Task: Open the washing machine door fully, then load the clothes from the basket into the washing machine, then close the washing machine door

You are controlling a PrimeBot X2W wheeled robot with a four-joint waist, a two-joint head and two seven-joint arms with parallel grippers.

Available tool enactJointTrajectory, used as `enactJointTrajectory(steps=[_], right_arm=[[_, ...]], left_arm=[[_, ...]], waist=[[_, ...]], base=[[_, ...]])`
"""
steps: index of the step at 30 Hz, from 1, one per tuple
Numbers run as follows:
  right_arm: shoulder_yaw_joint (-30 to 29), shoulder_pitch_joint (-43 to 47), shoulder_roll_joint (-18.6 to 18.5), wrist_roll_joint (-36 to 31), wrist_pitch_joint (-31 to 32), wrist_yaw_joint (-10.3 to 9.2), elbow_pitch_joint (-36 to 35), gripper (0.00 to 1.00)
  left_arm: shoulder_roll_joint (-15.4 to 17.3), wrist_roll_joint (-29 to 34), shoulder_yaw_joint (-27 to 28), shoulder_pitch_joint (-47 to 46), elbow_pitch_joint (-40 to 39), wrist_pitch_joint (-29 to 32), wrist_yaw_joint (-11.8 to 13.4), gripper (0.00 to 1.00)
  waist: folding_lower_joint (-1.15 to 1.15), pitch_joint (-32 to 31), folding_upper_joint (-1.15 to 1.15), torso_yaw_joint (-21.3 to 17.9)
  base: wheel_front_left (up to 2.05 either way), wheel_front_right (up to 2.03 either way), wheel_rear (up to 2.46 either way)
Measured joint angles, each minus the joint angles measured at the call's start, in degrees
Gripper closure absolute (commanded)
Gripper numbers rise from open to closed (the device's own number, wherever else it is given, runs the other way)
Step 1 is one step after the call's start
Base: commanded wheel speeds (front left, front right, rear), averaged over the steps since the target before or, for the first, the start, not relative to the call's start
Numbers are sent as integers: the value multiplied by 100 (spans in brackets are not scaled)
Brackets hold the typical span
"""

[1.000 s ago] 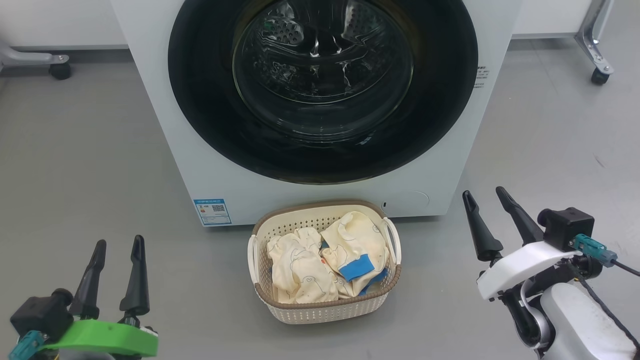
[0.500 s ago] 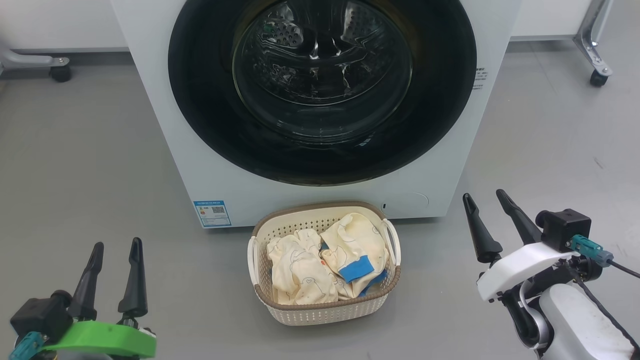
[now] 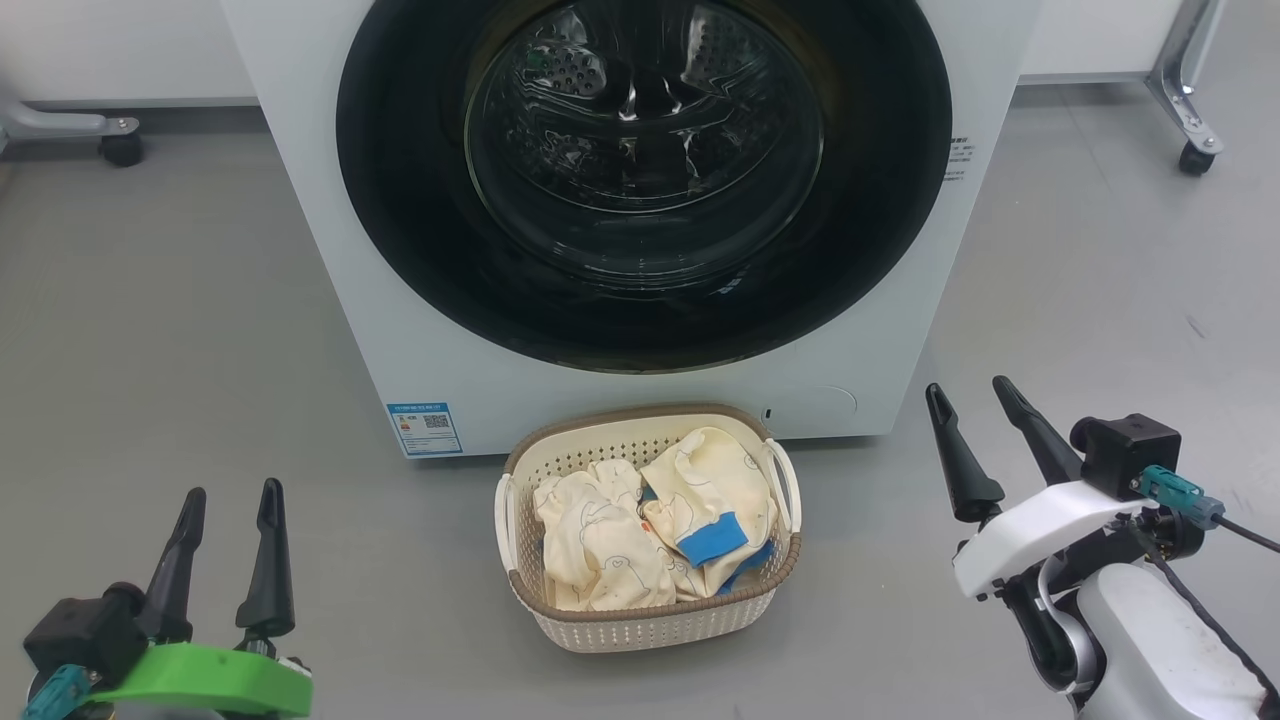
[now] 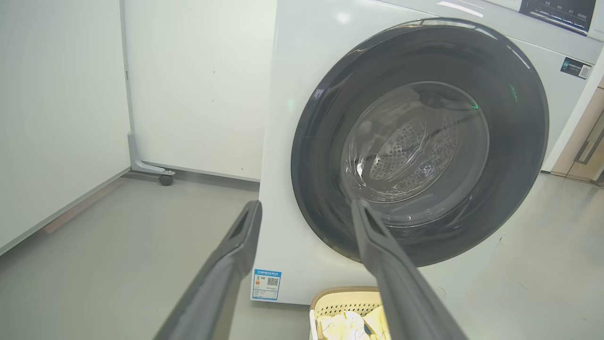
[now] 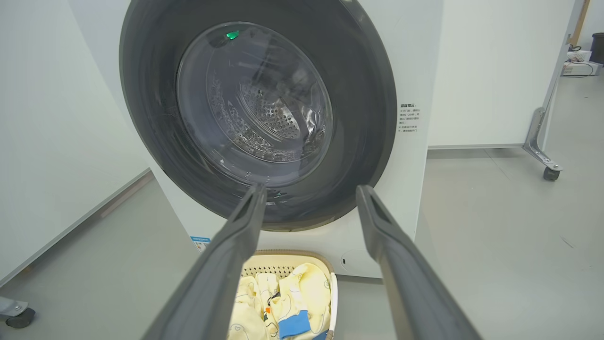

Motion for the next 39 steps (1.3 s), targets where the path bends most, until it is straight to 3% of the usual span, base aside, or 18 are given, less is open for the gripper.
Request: enactJointTrajectory(steps=[21,39], right_arm=[[-41,-7,34,-79,-41,63,65,0],[-73,-27,101,-138,-41,101,91,0]], left_arm=[[-32,108,40,-1,26,0,-8,0],[-31,149,92,0,57,0,-30,0]], waist=[[0,14,0,-19],[0,23,0,-49]], base=[[6,6,-13],[46,46,-93]])
